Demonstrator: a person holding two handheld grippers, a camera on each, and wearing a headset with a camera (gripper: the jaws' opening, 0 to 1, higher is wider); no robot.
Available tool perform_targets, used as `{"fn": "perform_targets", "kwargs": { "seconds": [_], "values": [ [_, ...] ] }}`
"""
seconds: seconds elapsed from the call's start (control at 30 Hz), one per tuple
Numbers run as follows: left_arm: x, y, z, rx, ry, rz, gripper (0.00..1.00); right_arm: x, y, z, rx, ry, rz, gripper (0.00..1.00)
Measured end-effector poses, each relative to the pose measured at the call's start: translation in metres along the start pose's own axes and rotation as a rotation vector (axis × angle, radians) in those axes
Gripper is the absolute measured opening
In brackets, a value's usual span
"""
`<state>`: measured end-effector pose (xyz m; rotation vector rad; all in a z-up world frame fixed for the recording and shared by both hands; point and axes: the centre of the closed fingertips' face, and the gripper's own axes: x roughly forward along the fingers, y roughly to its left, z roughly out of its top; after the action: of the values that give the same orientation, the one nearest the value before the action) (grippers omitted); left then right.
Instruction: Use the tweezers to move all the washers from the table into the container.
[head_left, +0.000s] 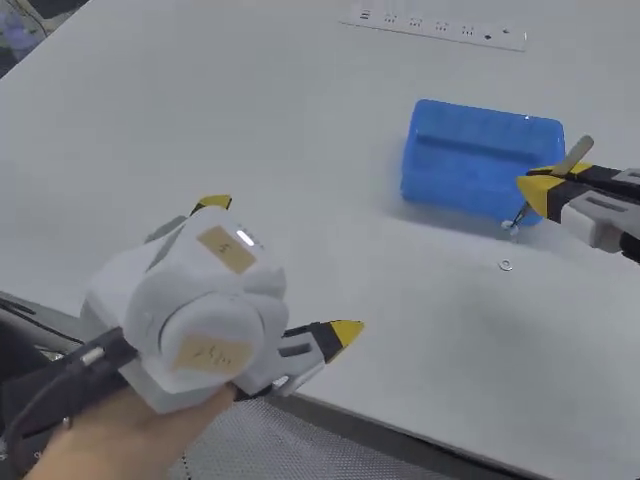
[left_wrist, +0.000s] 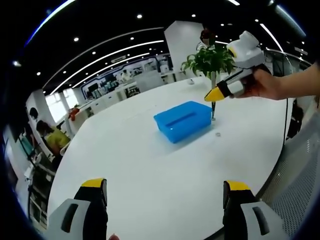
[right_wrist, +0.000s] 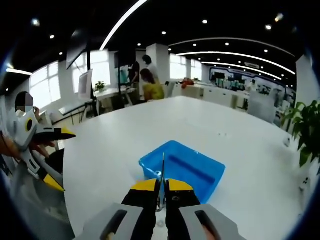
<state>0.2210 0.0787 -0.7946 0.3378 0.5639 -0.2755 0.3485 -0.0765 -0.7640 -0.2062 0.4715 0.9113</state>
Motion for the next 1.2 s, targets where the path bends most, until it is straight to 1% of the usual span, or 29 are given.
{"fn": "perform_targets", "kwargs": {
  "seconds": [0.1, 0.17, 0.23, 0.3, 0.33, 0.4, 0.43, 0.47, 0.53, 0.6, 0.7, 0.8, 0.9, 1.03, 1.07, 1.1, 1.13, 1.2],
  "values": [
    [-0.001, 0.004, 0.001, -0.009, -0.009, 0.013, 0.99, -0.003, 0.000, 0.008, -0.009, -0.012, -0.005, 0.01],
    [-0.001, 0.004, 0.001, -0.015, -0.009, 0.015, 0.99, -0.004, -0.001, 0.014, -0.023, -0.017, -0.009, 0.01],
    [-0.001, 0.005, 0.001, -0.008, -0.004, 0.021, 0.99, -0.005, -0.001, 0.019, -0.027, -0.026, -0.007, 0.01],
    [-0.003, 0.006, 0.004, 0.008, -0.003, 0.028, 0.99, -0.005, -0.003, 0.025, -0.037, -0.030, -0.013, 0.01],
    [-0.005, 0.008, 0.007, 0.012, -0.012, 0.030, 0.99, -0.005, -0.005, 0.027, -0.040, -0.033, -0.019, 0.01],
    [-0.005, 0.009, 0.009, -0.003, -0.024, 0.026, 0.99, -0.004, -0.007, 0.031, -0.036, -0.039, -0.020, 0.01],
    [-0.005, 0.009, 0.009, -0.007, -0.023, 0.024, 0.99, -0.003, -0.009, 0.033, -0.030, -0.044, -0.021, 0.01],
    [-0.004, 0.008, 0.006, -0.010, -0.010, 0.020, 0.99, -0.001, -0.010, 0.034, -0.028, -0.044, -0.019, 0.01],
    [-0.001, 0.008, 0.002, 0.008, 0.014, 0.026, 0.99, 0.002, -0.012, 0.037, -0.027, -0.041, -0.016, 0.01],
    [-0.001, 0.006, 0.002, 0.018, 0.016, 0.023, 0.99, 0.005, -0.015, 0.039, -0.039, -0.039, -0.019, 0.01],
    [-0.001, 0.004, 0.002, 0.010, 0.014, 0.012, 0.99, 0.012, -0.021, 0.039, -0.051, -0.041, -0.028, 0.02],
    [-0.001, 0.004, -0.001, 0.009, 0.026, 0.010, 0.99, 0.021, -0.028, 0.036, -0.046, -0.031, -0.031, 0.02],
    [0.000, 0.002, -0.003, 0.022, 0.036, 0.006, 0.99, 0.029, -0.035, 0.032, -0.022, -0.028, -0.038, 0.02],
    [0.000, 0.001, -0.003, 0.039, 0.039, 0.007, 0.99, 0.038, -0.043, 0.025, -0.017, -0.015, -0.059, 0.02],
    [0.001, 0.001, -0.004, 0.039, 0.045, 0.005, 0.99, 0.040, -0.044, 0.023, -0.013, -0.013, -0.062, 0.02],
    [0.003, 0.001, -0.007, 0.043, 0.064, 0.004, 0.99, 0.042, -0.046, 0.020, -0.007, -0.007, -0.066, 0.02],
    [0.003, 0.000, -0.009, 0.046, 0.070, 0.003, 0.99, 0.043, -0.046, 0.018, -0.001, -0.002, -0.068, 0.02],
    [0.003, 0.001, -0.009, 0.051, 0.072, 0.005, 0.99, 0.046, -0.048, 0.012, 0.007, 0.012, -0.072, 0.02]
  ]
}}
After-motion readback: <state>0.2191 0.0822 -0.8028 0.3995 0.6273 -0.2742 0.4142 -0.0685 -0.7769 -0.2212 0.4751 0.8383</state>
